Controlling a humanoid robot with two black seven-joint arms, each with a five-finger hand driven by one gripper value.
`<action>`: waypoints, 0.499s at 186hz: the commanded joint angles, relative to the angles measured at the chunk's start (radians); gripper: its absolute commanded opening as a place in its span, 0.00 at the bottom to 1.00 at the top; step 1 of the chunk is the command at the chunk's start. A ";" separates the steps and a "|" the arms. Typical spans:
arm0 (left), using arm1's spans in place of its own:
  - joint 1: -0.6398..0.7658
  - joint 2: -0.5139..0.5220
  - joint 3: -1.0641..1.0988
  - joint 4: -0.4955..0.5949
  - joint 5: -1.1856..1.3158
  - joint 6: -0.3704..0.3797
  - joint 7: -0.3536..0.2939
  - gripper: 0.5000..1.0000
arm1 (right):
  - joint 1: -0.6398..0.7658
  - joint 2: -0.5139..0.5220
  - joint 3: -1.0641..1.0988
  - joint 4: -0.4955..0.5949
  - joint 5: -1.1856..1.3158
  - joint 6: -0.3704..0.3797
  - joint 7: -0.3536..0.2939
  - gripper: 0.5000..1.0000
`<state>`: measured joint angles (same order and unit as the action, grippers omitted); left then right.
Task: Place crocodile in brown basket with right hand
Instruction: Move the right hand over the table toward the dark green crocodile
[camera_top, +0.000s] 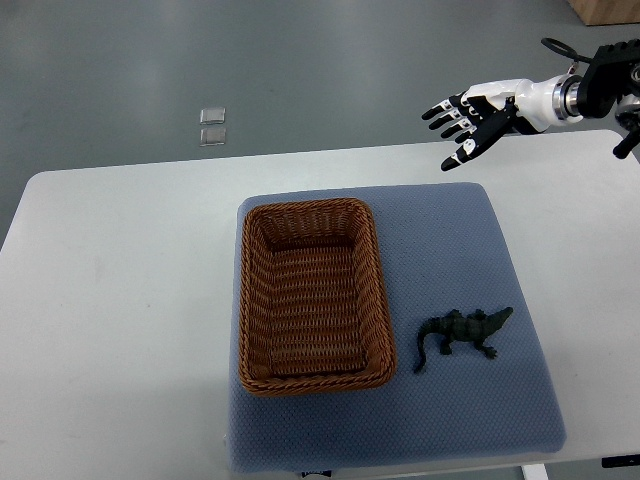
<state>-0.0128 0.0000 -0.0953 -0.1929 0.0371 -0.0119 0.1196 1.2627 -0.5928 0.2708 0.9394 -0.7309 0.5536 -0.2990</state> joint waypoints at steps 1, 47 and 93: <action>-0.004 0.000 0.002 -0.003 0.000 -0.002 0.002 1.00 | 0.145 -0.019 -0.199 0.042 -0.082 0.014 -0.038 0.86; -0.010 0.000 0.003 -0.003 0.000 -0.003 0.002 1.00 | 0.395 -0.009 -0.456 0.153 -0.102 0.057 -0.101 0.86; -0.018 0.000 0.003 -0.007 0.004 -0.003 0.002 1.00 | 0.460 -0.022 -0.481 0.294 -0.094 0.057 -0.095 0.86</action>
<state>-0.0288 0.0000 -0.0919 -0.1977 0.0375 -0.0155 0.1208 1.7141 -0.6102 -0.2071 1.1783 -0.8263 0.6107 -0.3991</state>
